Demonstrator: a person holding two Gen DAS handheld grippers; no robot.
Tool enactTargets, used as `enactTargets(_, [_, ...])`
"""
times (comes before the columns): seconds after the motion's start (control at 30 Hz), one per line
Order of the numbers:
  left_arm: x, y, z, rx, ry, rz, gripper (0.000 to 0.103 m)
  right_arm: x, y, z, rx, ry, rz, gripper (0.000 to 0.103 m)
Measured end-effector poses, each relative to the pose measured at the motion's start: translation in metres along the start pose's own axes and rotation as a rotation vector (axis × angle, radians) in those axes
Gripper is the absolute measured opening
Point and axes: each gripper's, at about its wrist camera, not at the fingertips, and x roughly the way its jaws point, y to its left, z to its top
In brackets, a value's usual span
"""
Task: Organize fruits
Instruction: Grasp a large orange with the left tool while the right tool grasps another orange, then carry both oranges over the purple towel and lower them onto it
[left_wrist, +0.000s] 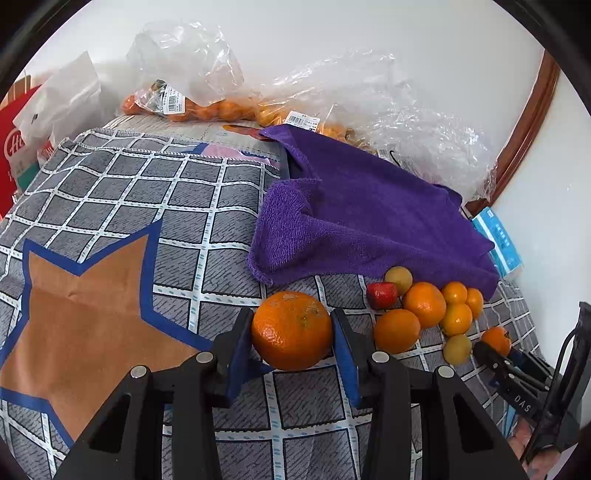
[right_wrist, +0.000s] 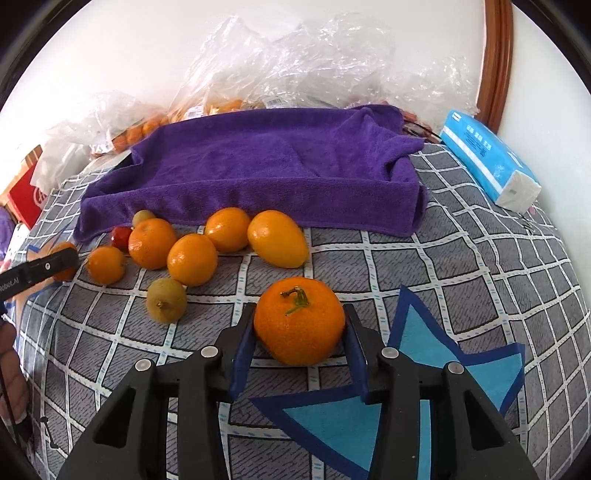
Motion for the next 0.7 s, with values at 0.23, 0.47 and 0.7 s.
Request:
enactTargets(0.23, [-0.007,0.008,0.001,-0.046,-0.011,-0.063,0.04,-0.005,-0.002,-0.001,0.025,-0.013,-0.032,0.044])
enactTargets(0.47, [-0.017,0.004,0.0,-0.038,-0.038,-0.103,0.04,-0.02,-0.007,-0.002,0.077,-0.03,-0.042,0.044])
enactTargets(0.7, [-0.023,-0.001,-0.001,-0.014,-0.06,-0.107,0.04,-0.046,-0.01,0.002,0.091,-0.083,-0.067,0.044])
